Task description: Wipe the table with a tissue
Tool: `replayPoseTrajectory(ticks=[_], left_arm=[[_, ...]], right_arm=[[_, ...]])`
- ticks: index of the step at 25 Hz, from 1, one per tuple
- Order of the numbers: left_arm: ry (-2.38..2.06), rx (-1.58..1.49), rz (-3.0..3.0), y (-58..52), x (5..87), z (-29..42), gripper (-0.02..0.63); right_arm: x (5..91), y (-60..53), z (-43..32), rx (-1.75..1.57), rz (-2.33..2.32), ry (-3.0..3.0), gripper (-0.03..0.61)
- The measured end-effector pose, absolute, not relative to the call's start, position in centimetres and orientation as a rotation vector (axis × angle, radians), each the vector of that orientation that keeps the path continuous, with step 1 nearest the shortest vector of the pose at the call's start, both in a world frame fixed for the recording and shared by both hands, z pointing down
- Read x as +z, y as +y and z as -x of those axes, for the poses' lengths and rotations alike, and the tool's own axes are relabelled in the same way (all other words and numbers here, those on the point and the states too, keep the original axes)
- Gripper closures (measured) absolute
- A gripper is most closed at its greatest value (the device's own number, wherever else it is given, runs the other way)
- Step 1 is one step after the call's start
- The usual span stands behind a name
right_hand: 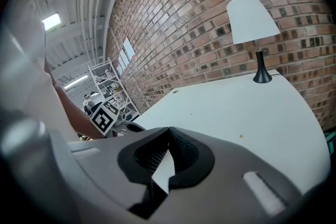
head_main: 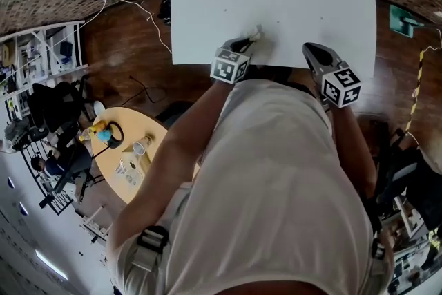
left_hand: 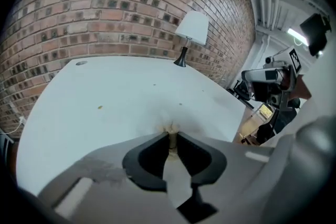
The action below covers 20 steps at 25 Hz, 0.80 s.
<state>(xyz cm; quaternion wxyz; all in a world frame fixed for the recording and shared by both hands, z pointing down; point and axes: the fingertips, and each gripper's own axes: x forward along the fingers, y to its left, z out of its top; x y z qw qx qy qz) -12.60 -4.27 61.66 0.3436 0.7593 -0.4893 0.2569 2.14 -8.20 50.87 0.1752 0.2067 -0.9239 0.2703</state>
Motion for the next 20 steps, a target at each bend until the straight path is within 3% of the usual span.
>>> replayPoseTrajectory(ticks=[7, 20], left_arm=[[-1.346, 0.65, -1.957, -8.4, 61.1, 12.3, 0.555], [-1.368, 0.97, -2.01, -13.6, 62.8, 8.6, 0.556]], right_arm=[[50.9, -8.2, -5.1, 0.793, -0.663, -2.61, 0.571], [50.8, -8.7, -11.9, 0.838, -0.858, -2.59, 0.571]])
